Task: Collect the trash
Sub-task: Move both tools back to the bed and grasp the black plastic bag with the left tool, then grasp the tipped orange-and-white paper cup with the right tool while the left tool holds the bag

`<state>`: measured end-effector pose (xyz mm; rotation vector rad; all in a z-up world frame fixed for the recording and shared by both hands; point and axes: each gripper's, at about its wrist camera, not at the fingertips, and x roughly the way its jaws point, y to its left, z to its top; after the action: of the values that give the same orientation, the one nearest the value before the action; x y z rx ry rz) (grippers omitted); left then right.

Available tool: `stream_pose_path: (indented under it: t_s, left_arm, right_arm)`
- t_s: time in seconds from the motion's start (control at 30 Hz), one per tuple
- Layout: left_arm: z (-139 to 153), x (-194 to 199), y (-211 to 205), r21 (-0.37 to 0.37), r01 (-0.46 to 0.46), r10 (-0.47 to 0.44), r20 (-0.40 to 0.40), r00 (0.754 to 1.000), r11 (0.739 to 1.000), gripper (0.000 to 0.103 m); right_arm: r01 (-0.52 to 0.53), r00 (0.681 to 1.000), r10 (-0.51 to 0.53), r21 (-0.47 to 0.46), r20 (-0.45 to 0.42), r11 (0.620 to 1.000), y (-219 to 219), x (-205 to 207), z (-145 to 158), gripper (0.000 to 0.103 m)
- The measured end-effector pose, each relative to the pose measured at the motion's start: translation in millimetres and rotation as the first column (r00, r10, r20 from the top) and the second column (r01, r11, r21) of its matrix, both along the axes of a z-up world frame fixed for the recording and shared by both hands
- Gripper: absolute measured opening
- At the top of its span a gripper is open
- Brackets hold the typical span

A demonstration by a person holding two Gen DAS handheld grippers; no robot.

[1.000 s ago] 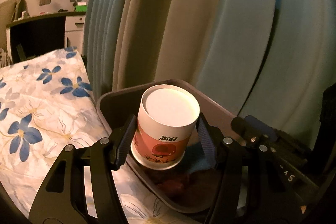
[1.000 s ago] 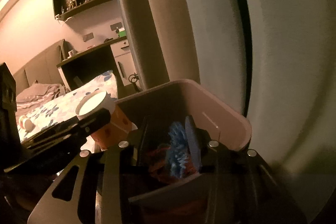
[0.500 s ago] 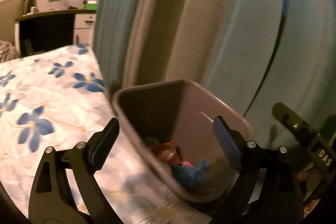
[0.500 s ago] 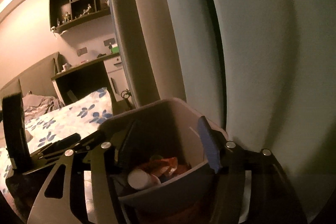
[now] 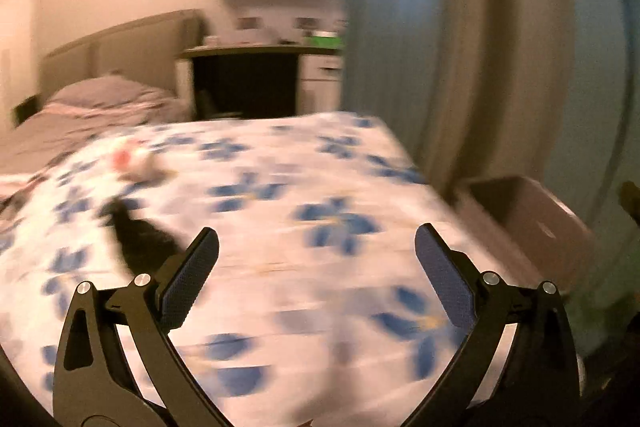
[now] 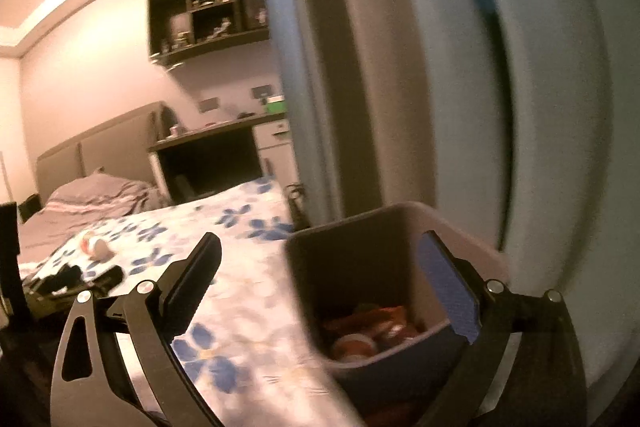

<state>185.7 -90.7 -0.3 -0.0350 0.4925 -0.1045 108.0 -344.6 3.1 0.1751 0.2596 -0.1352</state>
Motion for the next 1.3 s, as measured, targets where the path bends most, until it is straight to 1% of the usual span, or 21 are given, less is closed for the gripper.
stream_pose_path:
  t_s: [0.07,0.13,0.23,0.33,0.4,0.5,0.6,0.67,0.7,0.73,0.77,0.8,0.87,0.93,1.03,1.1,1.17,1.2,1.27,1.3]
  left_arm:
    - [1,-2,30,0.002,-0.059,0.059,0.000,0.998,0.998,0.097]
    - [-1,-2,62,0.012,-0.136,0.136,-0.009,0.991,0.991,0.097]
    - [-5,-1,99,-0.003,-0.209,0.209,-0.019,0.978,0.978,0.097]
    - [-10,9,125,-0.021,-0.244,0.243,-0.037,0.969,0.970,0.097]
    - [-14,20,133,-0.032,-0.236,0.234,-0.043,0.971,0.971,0.097]
    - [-23,42,142,-0.055,-0.225,0.221,-0.080,0.972,0.973,0.097]
    - [-35,62,147,-0.054,-0.211,0.203,-0.125,0.971,0.976,0.089]
    - [-42,73,145,-0.027,-0.195,0.188,-0.153,0.970,0.980,0.075]
    - [-47,79,144,-0.025,-0.178,0.171,-0.176,0.969,0.984,0.071]
    - [-52,84,145,-0.035,-0.162,0.151,-0.205,0.967,0.986,0.061]
    - [-56,88,147,-0.052,-0.150,0.134,-0.231,0.964,0.987,0.047]
    - [-58,91,150,-0.075,-0.141,0.118,-0.249,0.961,0.987,0.041]
    - [-60,93,155,-0.102,-0.140,0.110,-0.254,0.961,0.985,0.027]
    - [-59,92,160,-0.099,-0.146,0.119,-0.246,0.962,0.984,0.019]
    - [-53,85,173,-0.090,-0.176,0.152,-0.221,0.963,0.980,0.017]
    - [-44,79,189,-0.074,-0.219,0.201,-0.196,0.960,0.973,0.017]
    - [-35,75,206,-0.060,-0.273,0.259,-0.173,0.950,0.960,0.017]
    - [-30,72,221,-0.064,-0.312,0.299,-0.160,0.941,0.948,0.017]
    - [-25,70,240,-0.077,-0.355,0.341,-0.150,0.928,0.932,0.017]
    - [-22,70,253,-0.082,-0.385,0.371,-0.146,0.917,0.919,0.017]
  right_arm:
    - [-0.044,0.999,0.044,-0.006,-0.001,0.999,19,6,1,0.095]
    - [-0.079,0.997,0.079,-0.009,-0.002,0.997,34,8,0,0.095]
    - [-0.135,0.991,0.135,-0.015,-0.013,0.991,59,17,1,0.095]
    - [-0.181,0.983,0.180,-0.022,-0.024,0.983,84,23,1,0.095]
    - [-0.207,0.978,0.206,-0.027,-0.036,0.978,97,28,1,0.095]
    - [-0.234,0.971,0.233,-0.033,-0.046,0.972,111,35,1,0.095]
    - [-0.249,0.968,0.247,-0.041,-0.054,0.968,120,43,3,0.095]
    - [-0.257,0.965,0.254,-0.048,-0.060,0.965,126,50,4,0.095]
    - [-0.265,0.963,0.262,-0.052,-0.064,0.963,130,55,4,0.095]
    - [-0.272,0.961,0.268,-0.053,-0.066,0.961,133,56,5,0.095]
    - [-0.280,0.959,0.276,-0.054,-0.068,0.958,136,60,5,0.095]
    - [-0.290,0.956,0.286,-0.054,-0.070,0.955,141,65,5,0.095]
    - [-0.315,0.947,0.310,-0.051,-0.080,0.948,151,76,5,0.095]
    - [-0.347,0.935,0.343,-0.040,-0.089,0.937,162,86,4,0.095]
    - [-0.392,0.917,0.386,-0.045,-0.100,0.919,182,102,3,0.095]
    - [-0.417,0.906,0.410,-0.063,-0.100,0.907,199,116,4,0.095]
    - [-0.441,0.896,0.433,-0.074,-0.102,0.895,219,136,5,0.095]
    - [-0.453,0.890,0.445,-0.075,-0.101,0.889,225,143,6,0.095]
    - [-0.480,0.876,0.471,-0.081,-0.101,0.874,243,160,8,0.095]
    - [-0.498,0.866,0.489,-0.086,-0.104,0.863,257,172,8,0.095]
